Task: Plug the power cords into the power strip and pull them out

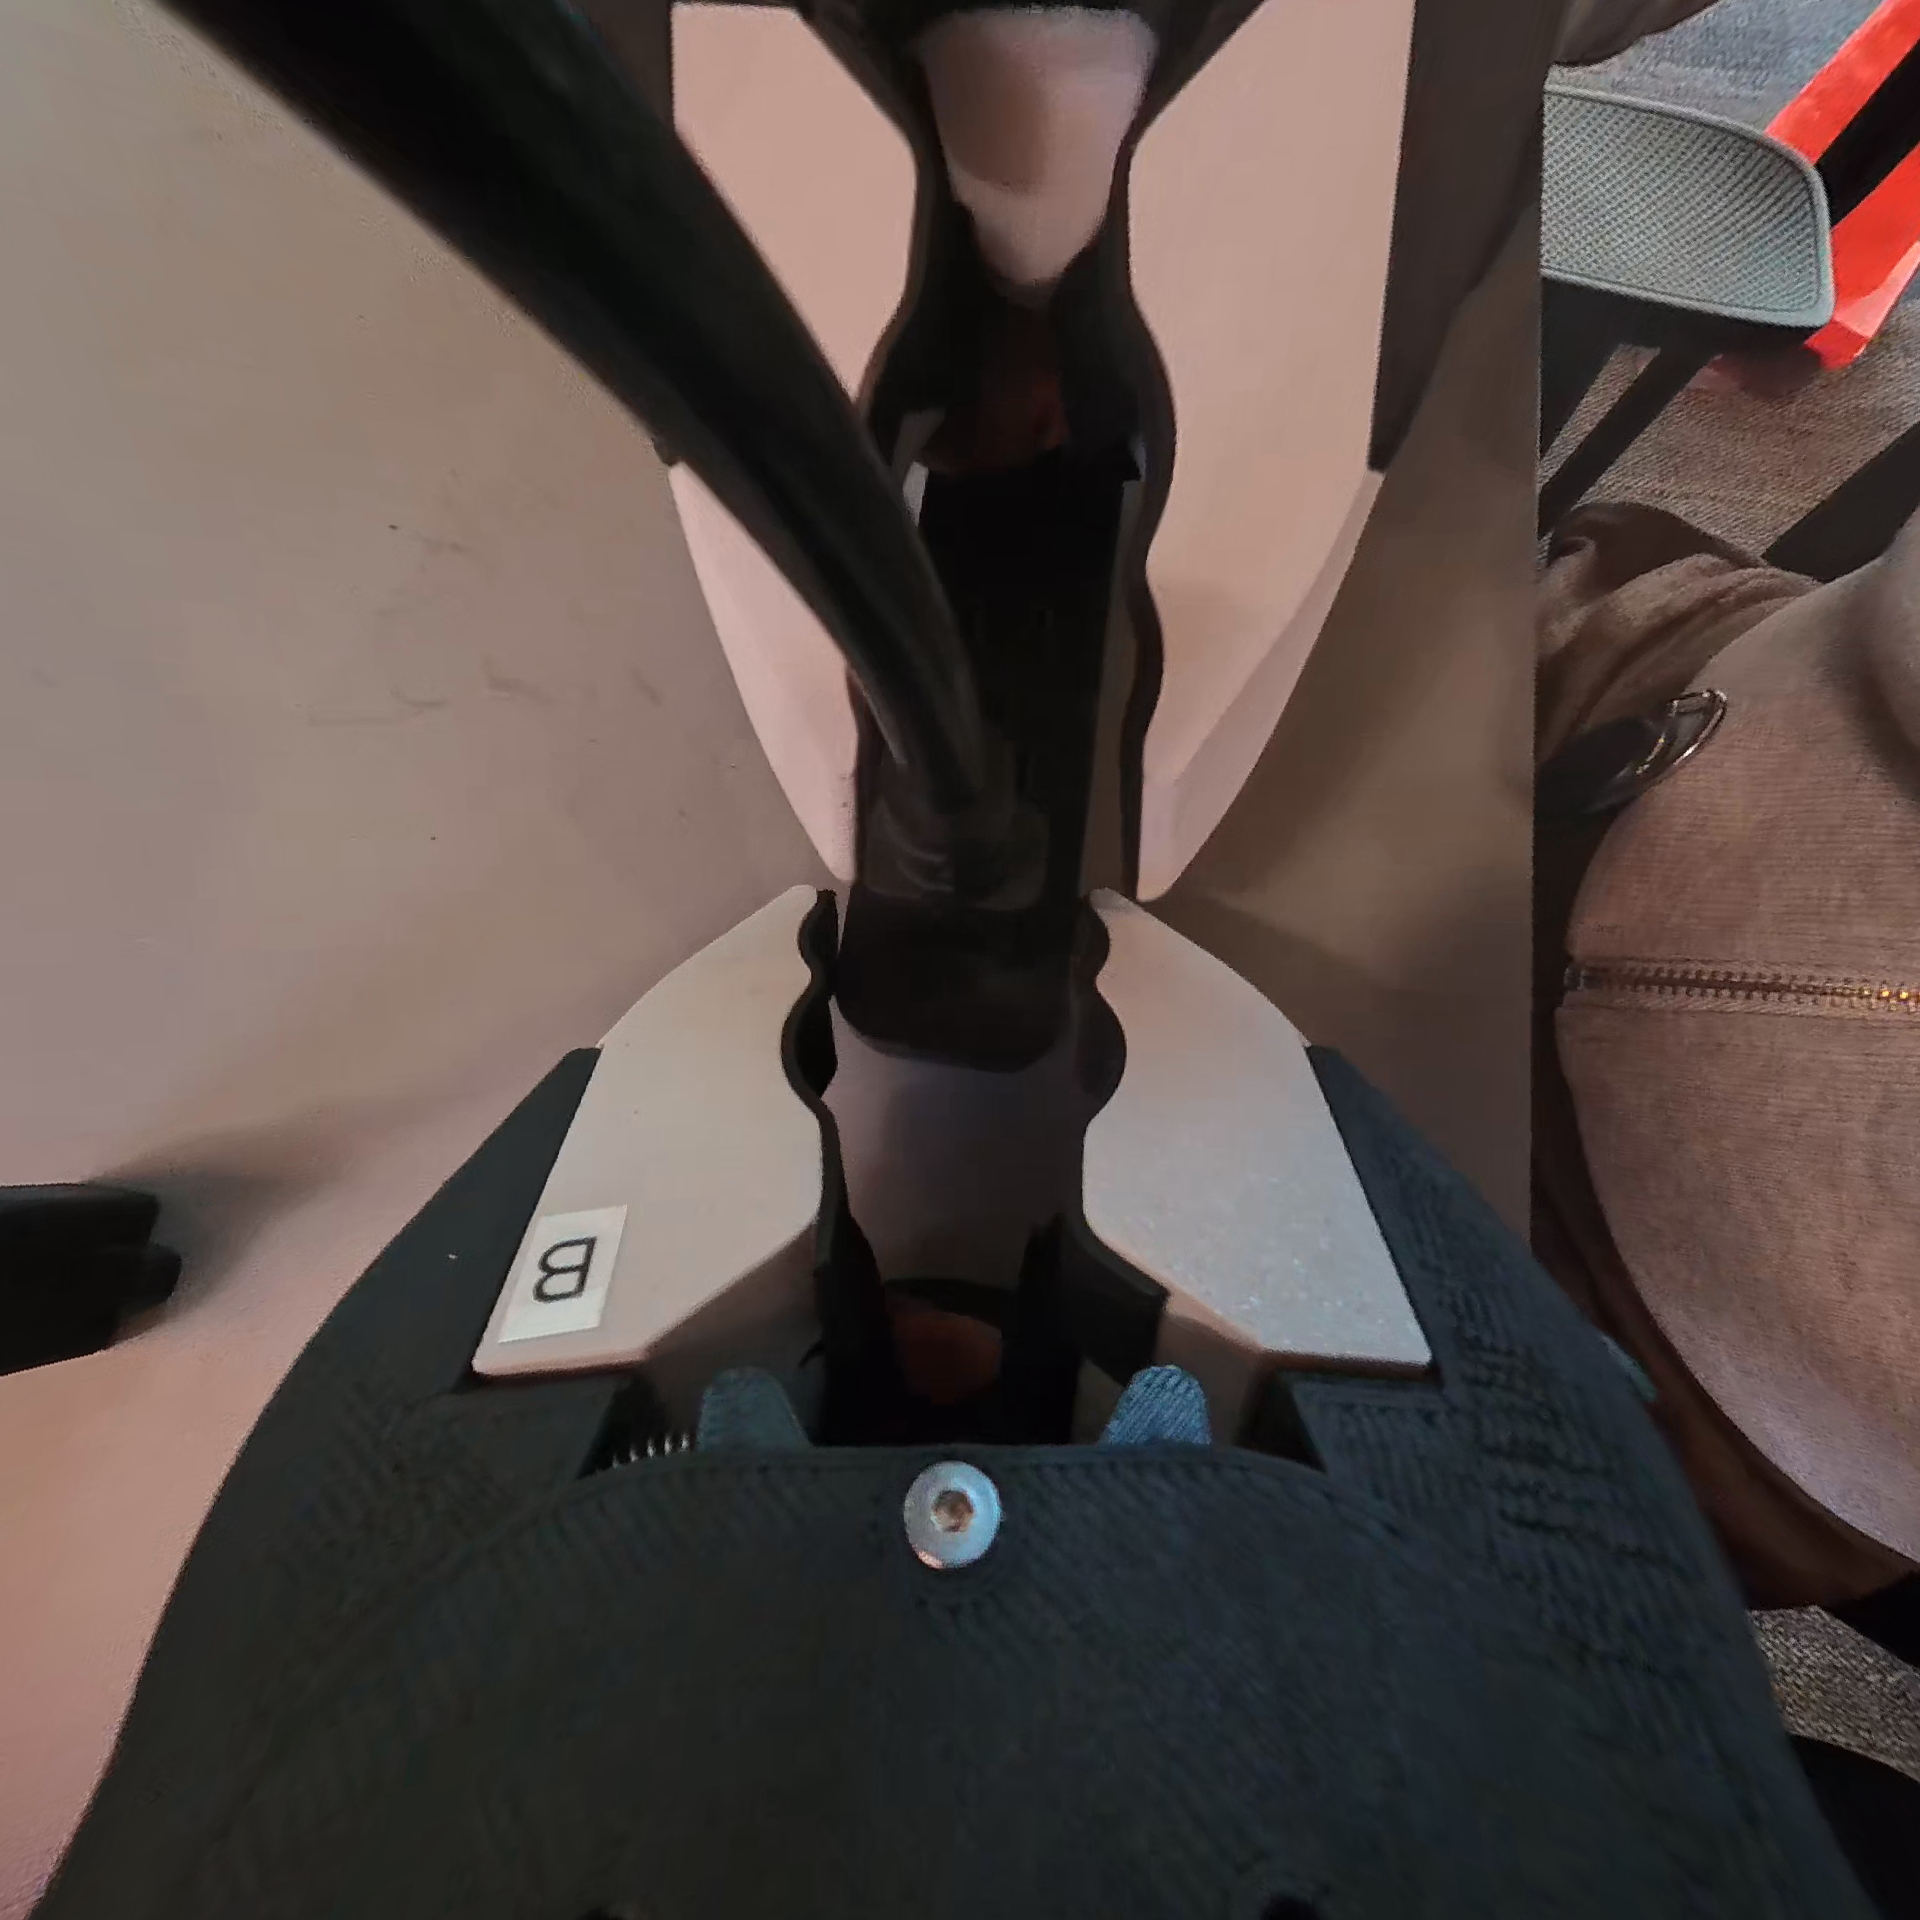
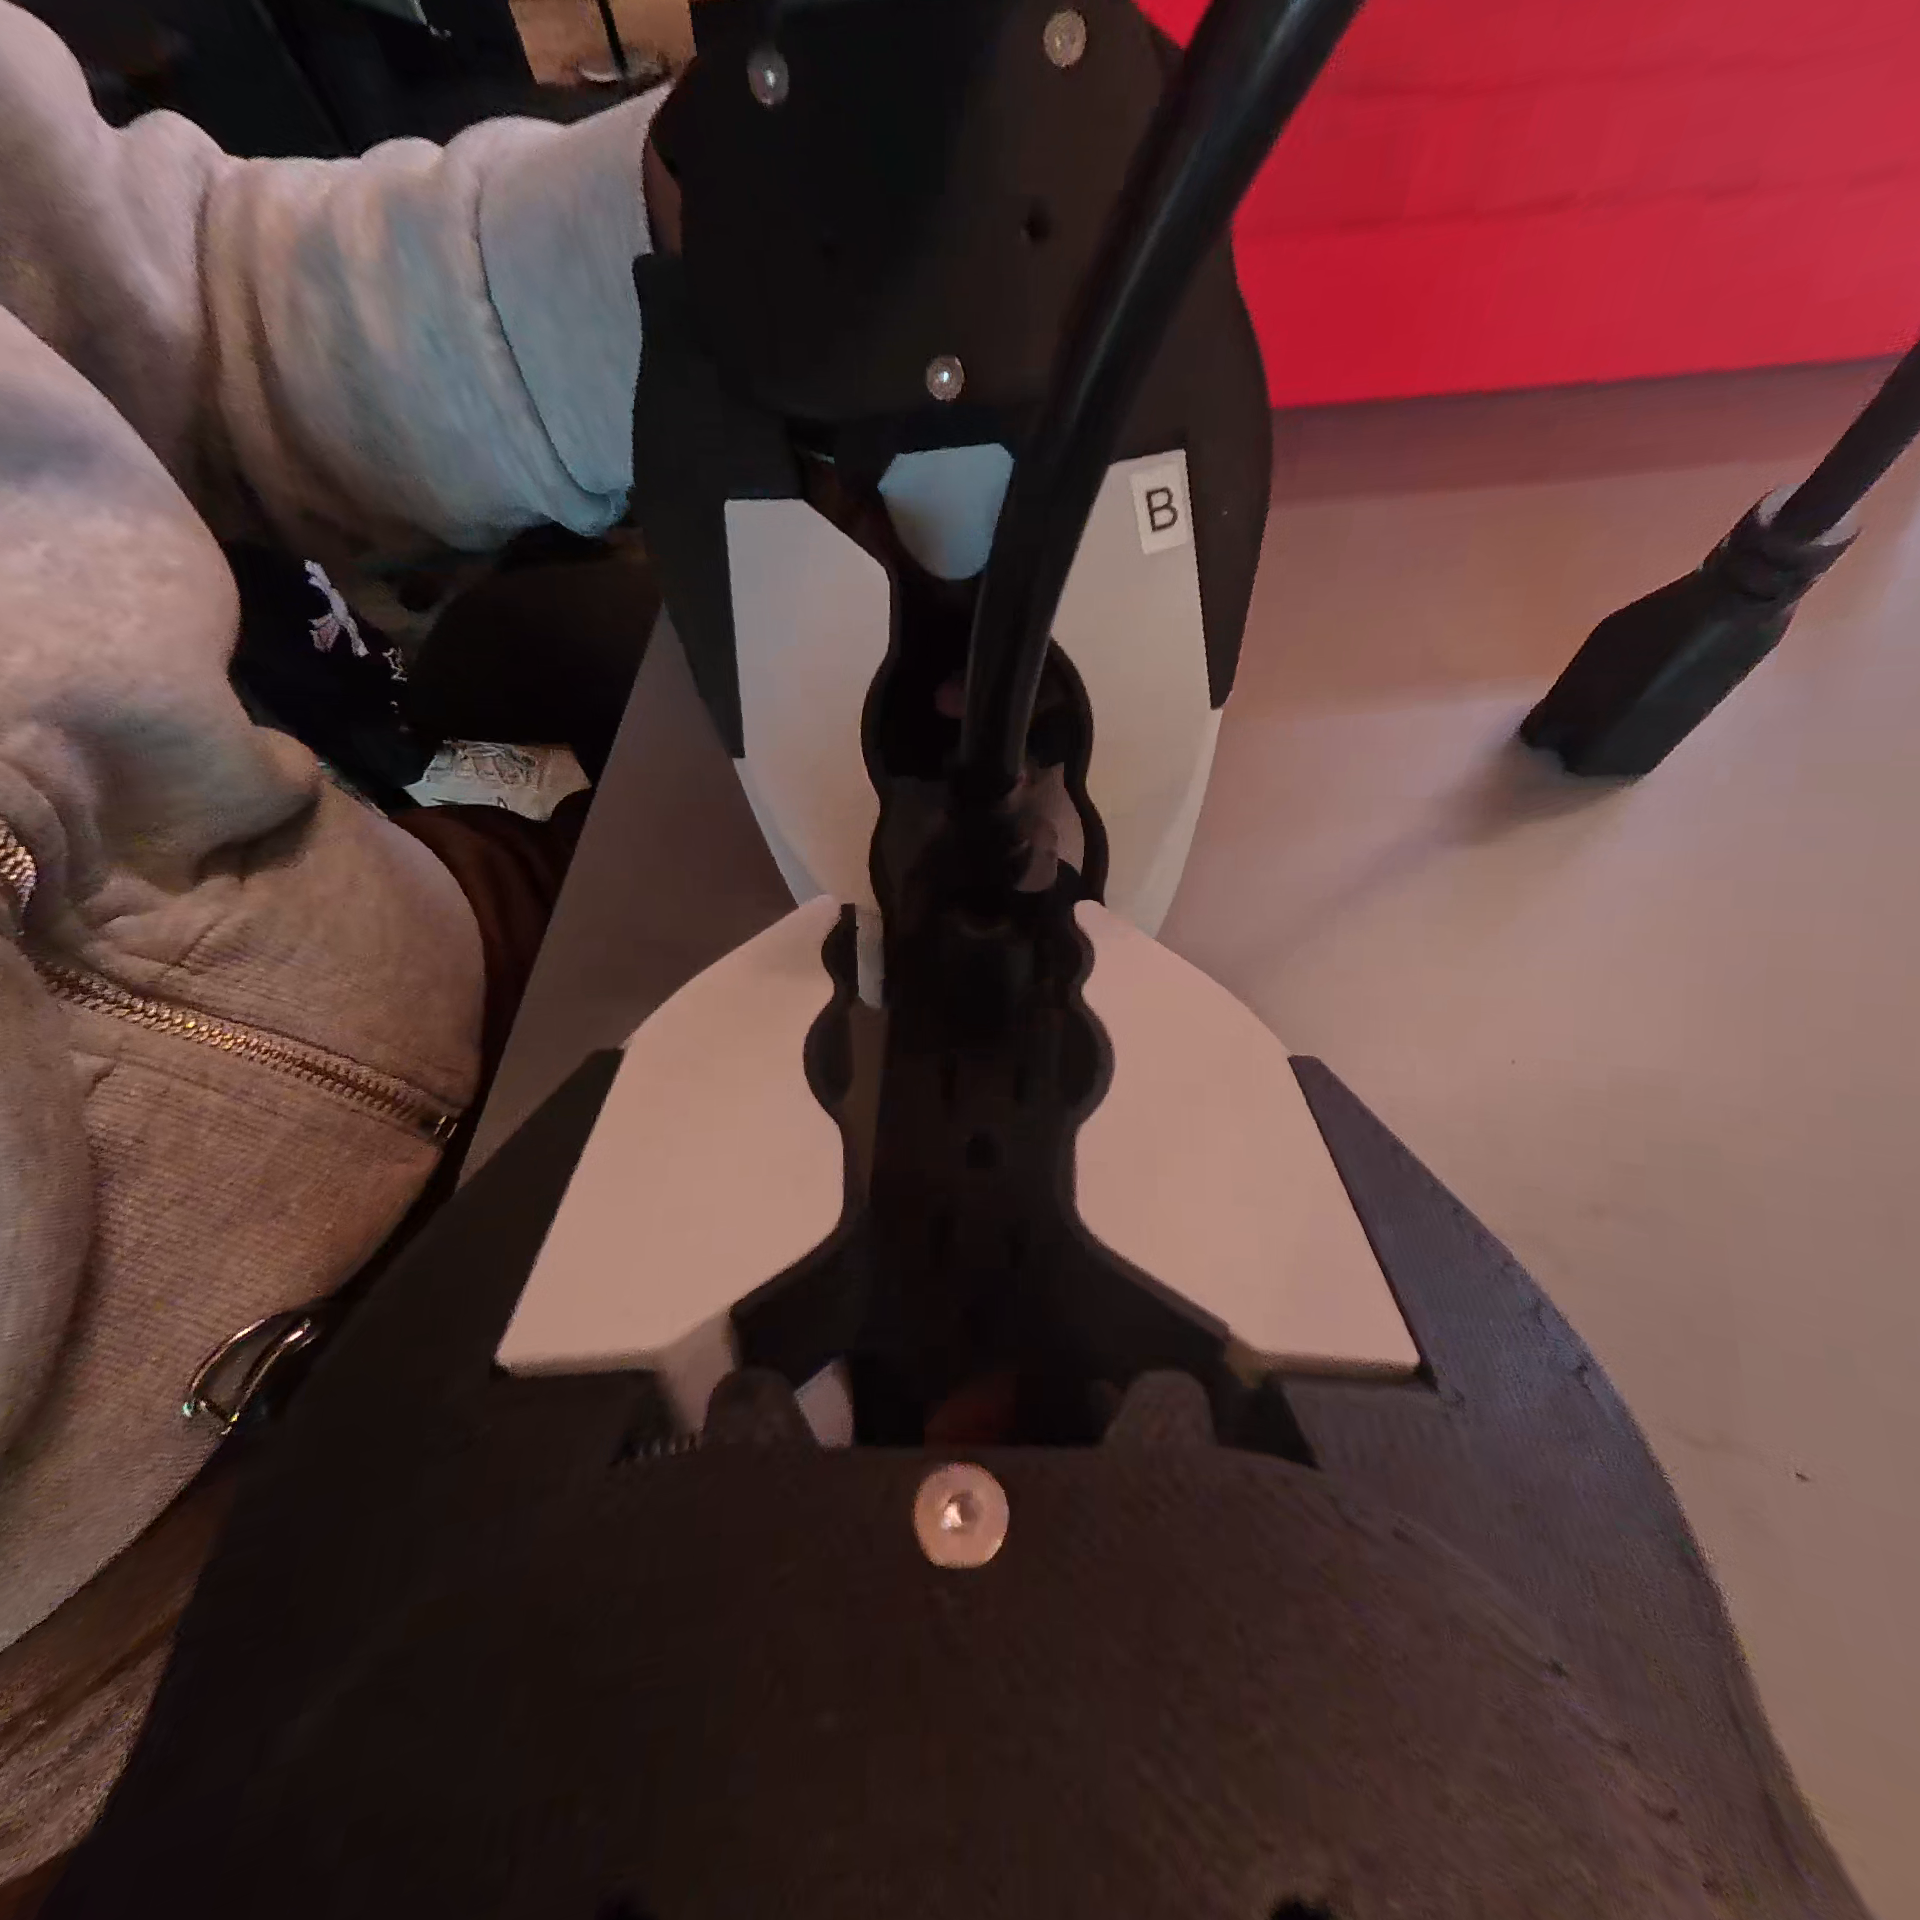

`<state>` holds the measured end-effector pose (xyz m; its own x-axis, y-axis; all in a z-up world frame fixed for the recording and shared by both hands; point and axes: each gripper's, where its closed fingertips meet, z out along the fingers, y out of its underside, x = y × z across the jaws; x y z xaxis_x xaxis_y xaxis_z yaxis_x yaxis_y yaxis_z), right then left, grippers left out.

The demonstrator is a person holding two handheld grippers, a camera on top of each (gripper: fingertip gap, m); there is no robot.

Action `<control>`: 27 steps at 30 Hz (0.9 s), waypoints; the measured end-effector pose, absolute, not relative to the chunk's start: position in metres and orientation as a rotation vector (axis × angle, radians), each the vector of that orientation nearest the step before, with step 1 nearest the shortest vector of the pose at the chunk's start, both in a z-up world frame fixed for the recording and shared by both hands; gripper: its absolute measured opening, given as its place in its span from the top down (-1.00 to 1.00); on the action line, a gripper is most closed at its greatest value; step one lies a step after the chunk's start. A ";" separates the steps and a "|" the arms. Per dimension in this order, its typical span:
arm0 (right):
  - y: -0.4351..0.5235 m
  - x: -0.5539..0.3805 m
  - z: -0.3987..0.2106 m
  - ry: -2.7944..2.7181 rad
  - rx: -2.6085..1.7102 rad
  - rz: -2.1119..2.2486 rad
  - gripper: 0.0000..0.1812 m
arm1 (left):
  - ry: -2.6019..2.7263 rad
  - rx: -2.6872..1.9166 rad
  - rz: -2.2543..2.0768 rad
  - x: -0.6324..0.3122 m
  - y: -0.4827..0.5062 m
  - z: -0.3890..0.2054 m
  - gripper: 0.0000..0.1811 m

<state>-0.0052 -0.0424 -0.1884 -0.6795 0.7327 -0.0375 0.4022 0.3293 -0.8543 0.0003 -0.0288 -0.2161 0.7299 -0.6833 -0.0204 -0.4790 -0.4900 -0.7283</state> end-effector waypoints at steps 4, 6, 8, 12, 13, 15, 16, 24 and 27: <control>-0.041 -0.012 -0.185 -2.250 -0.991 1.241 0.56 | 0.881 -2.181 -0.346 0.001 -0.029 -0.217 0.52; -0.042 -0.015 -0.187 -2.254 -0.996 1.239 0.59 | 0.887 -2.197 -0.341 0.000 -0.030 -0.219 0.51; -0.045 -0.015 -0.187 -2.248 -0.977 1.288 0.72 | 0.893 -2.210 -0.325 0.000 -0.030 -0.221 0.48; -0.043 -0.016 -0.186 -2.231 -0.973 1.286 0.73 | 0.854 -2.171 -0.343 -0.002 -0.030 -0.214 0.51; -0.043 -0.016 -0.186 -2.225 -0.973 1.294 0.73 | 0.846 -2.158 -0.360 -0.002 -0.031 -0.213 0.53; -0.044 -0.015 -0.186 -2.230 -0.962 1.298 0.73 | 0.862 -2.160 -0.353 -0.001 -0.031 -0.213 0.53; -0.044 -0.014 -0.187 -2.235 -0.954 1.287 0.73 | 0.875 -2.169 -0.346 -0.001 -0.032 -0.215 0.53; -0.044 -0.011 -0.186 -2.225 -0.914 1.290 0.74 | 0.897 -2.172 -0.357 0.002 -0.033 -0.216 0.53; -0.044 -0.010 -0.186 -2.222 -0.917 1.295 0.74 | 0.896 -2.171 -0.371 0.003 -0.033 -0.216 0.52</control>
<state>-0.0100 -0.0438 -0.1859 -0.7006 0.7133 0.0195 0.3345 0.3525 -0.8740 0.0029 -0.0332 -0.2161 0.7138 -0.7002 -0.0153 -0.4846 -0.4780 -0.7326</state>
